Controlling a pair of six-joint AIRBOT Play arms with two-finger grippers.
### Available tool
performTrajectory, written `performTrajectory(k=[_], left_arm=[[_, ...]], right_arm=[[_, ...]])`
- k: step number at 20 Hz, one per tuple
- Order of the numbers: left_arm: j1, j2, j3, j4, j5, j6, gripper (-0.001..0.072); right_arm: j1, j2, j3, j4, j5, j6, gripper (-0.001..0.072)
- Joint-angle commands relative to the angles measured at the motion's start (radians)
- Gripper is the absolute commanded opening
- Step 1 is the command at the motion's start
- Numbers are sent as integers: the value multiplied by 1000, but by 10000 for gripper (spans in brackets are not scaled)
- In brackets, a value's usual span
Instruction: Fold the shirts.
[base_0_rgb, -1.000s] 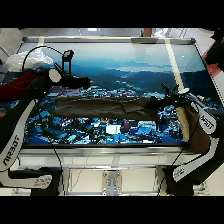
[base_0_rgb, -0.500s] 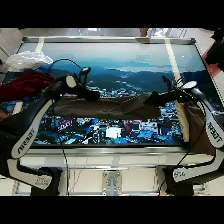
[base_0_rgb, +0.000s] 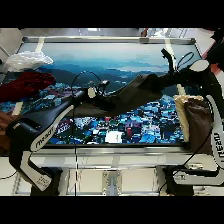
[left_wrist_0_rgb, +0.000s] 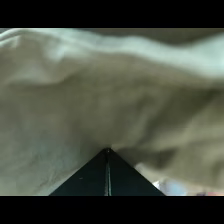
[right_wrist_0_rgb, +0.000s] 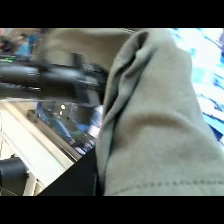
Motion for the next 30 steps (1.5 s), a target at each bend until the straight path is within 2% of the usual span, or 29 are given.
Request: performTrajectory(k=[1, 3, 5, 10, 11, 12, 13, 14, 16, 20, 21, 23, 24, 26, 28, 30], left_arm=[[36, 29, 27, -43, 10, 2, 9], [106, 116, 42, -40, -42, 3, 9], [194, 232, 42, -34, -105, 56, 9], [416, 511, 42, 37, -204, 77, 9], [455, 556, 42, 37, -203, 77, 9], [490, 595, 42, 37, -203, 77, 9], [519, 624, 42, 40, -203, 78, 9], [544, 650, 42, 56, -203, 77, 9], [579, 678, 42, 92, -204, 77, 9], [594, 672, 41, 103, -204, 77, 9], [594, 665, 41, 103, -204, 77, 10], [594, 651, 41, 103, -204, 76, 9], [594, 644, 41, 103, -204, 76, 9], [594, 632, 41, 103, -204, 76, 9], [594, 624, 40, 103, -204, 76, 9], [594, 621, 39, 103, -205, 76, 9]], right_arm=[[117, -21, 113, -34, -42, 83, 16], [182, -58, 139, -39, -88, 132, 16], [263, -103, 151, -38, -177, 161, 16], [534, -229, 161, -19, -555, 209, 29], [582, -247, 161, 19, -663, 209, 204], [624, -259, 162, 87, -773, 209, 543], [656, -261, 162, 129, -852, 206, 692], [678, -261, 175, 129, -891, 200, 686], [676, -258, 226, 100, -847, 200, 685], [568, -250, 336, -203, -554, 207, 684], [527, -250, 343, -290, -481, 229, 684], [434, -264, 338, -502, -338, 355, 685], [391, -277, 326, -548, -301, 396, 685], [307, -324, 283, -498, -309, 417, 684], [248, -397, 250, -377, -289, 416, 684], [212, -492, 245, -234, -236, 364, 684]])
